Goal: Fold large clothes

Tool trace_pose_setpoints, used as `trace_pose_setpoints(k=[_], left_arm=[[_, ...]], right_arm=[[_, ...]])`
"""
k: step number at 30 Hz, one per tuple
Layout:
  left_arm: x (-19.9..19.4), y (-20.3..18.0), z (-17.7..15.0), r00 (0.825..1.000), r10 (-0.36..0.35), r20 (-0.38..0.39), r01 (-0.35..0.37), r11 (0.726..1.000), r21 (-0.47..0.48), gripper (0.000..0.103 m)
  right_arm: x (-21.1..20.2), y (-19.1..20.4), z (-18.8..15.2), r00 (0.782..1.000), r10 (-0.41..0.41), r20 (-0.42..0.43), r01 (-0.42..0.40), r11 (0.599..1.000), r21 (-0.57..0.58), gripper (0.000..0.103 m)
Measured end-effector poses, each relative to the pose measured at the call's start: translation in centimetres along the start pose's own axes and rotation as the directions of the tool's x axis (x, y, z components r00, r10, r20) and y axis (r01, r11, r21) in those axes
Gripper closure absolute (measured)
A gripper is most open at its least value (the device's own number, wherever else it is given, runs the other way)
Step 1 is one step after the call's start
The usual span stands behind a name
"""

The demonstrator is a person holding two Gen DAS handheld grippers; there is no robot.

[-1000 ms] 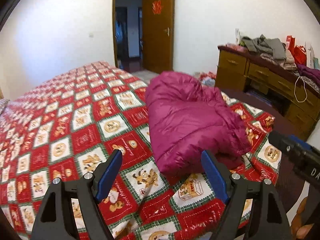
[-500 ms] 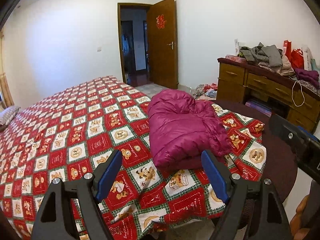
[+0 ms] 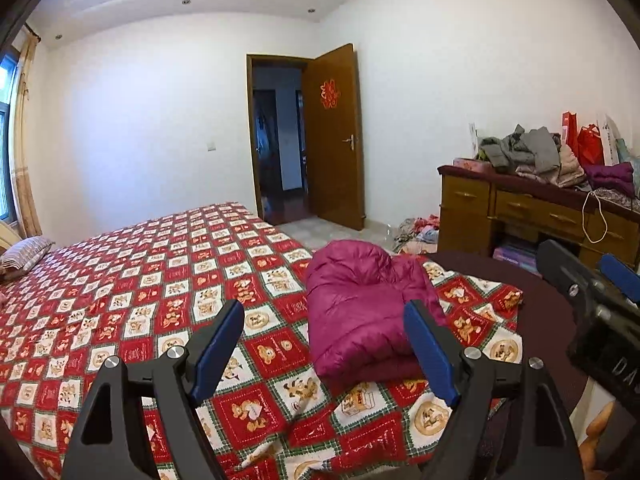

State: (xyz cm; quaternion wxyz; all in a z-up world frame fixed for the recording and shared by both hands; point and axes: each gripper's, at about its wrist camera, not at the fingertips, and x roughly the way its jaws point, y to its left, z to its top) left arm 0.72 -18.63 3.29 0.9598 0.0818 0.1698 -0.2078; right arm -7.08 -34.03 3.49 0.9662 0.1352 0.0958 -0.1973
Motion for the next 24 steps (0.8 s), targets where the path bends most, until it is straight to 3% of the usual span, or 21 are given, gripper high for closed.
trace_pose_setpoints(k=[11, 24], left_arm=[[-1.6, -0.3, 0.5, 0.996, 0.015, 0.087, -0.017, 1.000, 0.014, 0.014], [-1.6, -0.1, 0.8, 0.997, -0.001, 0.073, 0.001, 1.000, 0.001, 0.012]], right_arm=[[-0.3, -0.2, 0.3, 1.000, -0.004, 0.030, 0.004, 1.000, 0.009, 0.000], [-0.2, -0.4, 0.4, 0.999, -0.009, 0.036, 0.009, 1.000, 0.015, 0.000]])
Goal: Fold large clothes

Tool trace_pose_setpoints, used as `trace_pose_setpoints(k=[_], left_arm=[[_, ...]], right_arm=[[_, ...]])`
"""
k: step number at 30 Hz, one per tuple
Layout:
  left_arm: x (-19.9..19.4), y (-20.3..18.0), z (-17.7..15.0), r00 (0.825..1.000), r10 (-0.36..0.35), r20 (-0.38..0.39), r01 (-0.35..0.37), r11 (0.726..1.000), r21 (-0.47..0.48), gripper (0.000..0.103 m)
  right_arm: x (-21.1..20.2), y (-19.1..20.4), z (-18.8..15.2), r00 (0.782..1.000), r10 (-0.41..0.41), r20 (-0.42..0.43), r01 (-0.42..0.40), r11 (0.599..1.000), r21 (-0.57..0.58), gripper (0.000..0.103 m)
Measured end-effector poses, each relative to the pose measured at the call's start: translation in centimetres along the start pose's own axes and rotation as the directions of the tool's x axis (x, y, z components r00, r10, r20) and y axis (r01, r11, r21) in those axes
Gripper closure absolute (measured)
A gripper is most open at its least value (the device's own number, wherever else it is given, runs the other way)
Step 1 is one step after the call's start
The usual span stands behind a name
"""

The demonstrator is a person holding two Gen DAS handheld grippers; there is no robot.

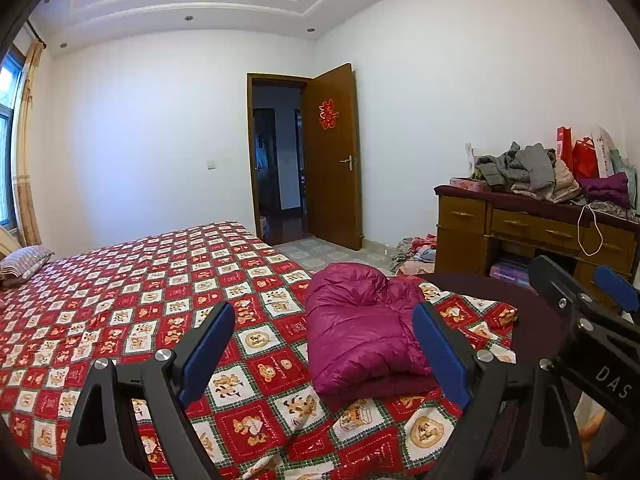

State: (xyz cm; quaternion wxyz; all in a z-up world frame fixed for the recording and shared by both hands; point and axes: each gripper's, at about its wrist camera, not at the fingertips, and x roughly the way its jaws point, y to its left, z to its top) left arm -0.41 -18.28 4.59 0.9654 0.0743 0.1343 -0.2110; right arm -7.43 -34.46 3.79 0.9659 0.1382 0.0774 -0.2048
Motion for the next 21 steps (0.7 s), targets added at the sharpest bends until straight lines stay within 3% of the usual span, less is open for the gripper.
trace_pose_setpoints(k=[21], left_arm=[[-0.54, 0.36, 0.24, 0.999, 0.018, 0.035, -0.018, 1.000, 0.004, 0.012]], right_arm=[[-0.82, -0.02, 0.05, 1.000, -0.004, 0.019, 0.004, 1.000, 0.014, 0.000]])
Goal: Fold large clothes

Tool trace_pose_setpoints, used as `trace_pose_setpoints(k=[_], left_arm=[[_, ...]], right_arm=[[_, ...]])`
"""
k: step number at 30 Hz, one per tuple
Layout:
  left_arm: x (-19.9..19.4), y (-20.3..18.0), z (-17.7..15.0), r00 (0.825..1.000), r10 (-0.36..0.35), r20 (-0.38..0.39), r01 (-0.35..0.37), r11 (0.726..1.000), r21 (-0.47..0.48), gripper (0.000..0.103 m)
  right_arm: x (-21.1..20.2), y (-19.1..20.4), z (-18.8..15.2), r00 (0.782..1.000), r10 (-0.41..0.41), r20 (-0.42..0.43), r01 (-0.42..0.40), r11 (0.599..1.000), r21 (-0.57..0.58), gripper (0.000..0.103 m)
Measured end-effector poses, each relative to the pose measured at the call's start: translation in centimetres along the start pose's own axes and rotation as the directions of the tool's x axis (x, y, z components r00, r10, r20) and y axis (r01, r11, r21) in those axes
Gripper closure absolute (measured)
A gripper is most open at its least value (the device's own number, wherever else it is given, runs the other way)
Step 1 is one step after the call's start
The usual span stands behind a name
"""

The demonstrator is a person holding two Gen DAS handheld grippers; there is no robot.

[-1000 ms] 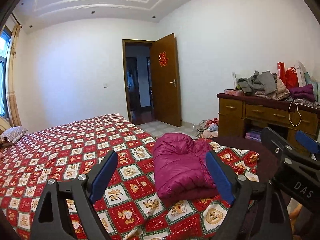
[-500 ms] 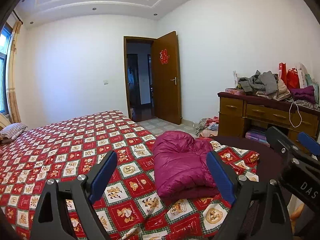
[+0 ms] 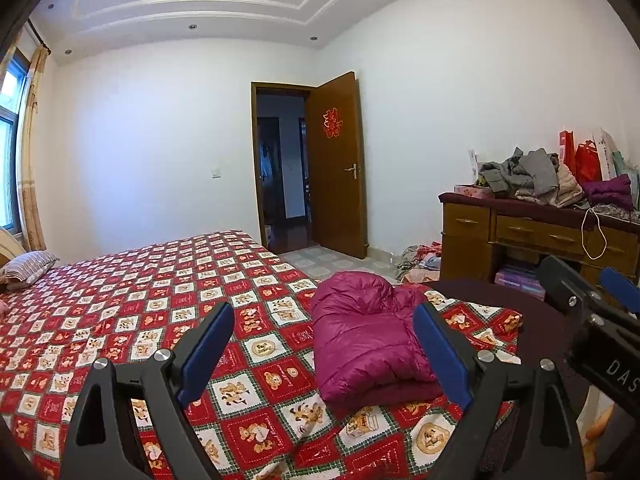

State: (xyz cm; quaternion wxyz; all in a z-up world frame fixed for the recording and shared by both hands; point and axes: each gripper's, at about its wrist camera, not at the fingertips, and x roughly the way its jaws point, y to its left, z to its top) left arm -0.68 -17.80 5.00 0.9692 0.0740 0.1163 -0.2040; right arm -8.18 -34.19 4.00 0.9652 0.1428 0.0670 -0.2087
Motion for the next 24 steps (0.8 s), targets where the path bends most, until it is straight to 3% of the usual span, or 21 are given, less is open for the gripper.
trace_pose_setpoints(k=[16, 24], left_arm=[[-0.04, 0.21, 0.02, 1.000, 0.021, 0.006, -0.021, 1.000, -0.005, 0.011], [-0.63, -0.23, 0.28, 0.998, 0.024, 0.057, -0.025, 0.999, 0.026, 0.011]], right_arm=[[-0.39, 0.49, -0.07, 1.000, -0.005, -0.006, 0.005, 1.000, 0.000, 0.000], [-0.44, 0.51, -0.09, 1.000, -0.006, -0.005, 0.006, 1.000, 0.001, 0.000]])
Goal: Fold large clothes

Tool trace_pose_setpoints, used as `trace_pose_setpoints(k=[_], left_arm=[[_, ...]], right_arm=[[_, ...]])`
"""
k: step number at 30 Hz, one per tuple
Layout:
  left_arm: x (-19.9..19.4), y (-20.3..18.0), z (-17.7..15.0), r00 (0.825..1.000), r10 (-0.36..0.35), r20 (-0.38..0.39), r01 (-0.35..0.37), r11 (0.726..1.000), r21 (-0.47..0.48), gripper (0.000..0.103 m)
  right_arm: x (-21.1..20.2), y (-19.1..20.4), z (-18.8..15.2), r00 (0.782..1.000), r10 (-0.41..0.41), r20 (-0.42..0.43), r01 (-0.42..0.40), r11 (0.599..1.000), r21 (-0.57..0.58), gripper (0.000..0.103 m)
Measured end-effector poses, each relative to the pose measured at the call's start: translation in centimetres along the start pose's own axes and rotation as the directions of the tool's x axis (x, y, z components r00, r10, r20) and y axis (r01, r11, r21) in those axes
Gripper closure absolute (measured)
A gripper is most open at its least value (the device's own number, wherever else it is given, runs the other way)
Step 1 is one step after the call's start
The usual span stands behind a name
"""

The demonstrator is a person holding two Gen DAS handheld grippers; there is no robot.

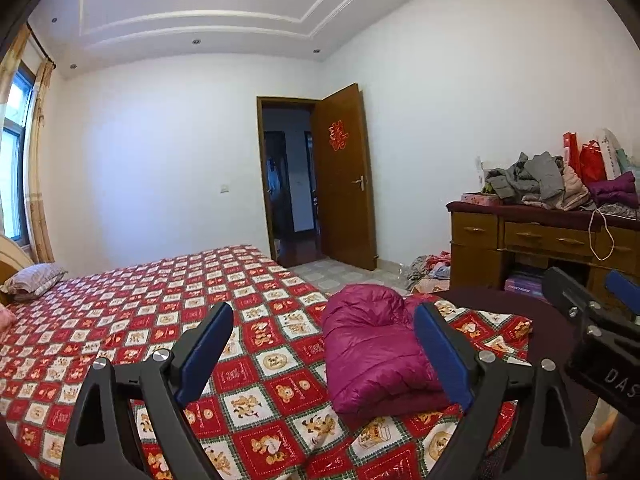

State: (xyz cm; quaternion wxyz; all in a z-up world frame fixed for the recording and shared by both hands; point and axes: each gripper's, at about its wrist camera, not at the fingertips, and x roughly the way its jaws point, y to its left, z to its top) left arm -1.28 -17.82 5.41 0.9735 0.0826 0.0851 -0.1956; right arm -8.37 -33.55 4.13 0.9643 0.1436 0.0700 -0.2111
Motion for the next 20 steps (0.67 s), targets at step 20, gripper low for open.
trace_pose_setpoints(k=[20], left_arm=[[1.3, 0.3, 0.1, 0.998, -0.017, -0.062, 0.015, 0.999, -0.030, 0.011]], right_arm=[[-0.1, 0.0, 0.0, 1.000, -0.002, -0.016, 0.002, 1.000, 0.007, 0.000]])
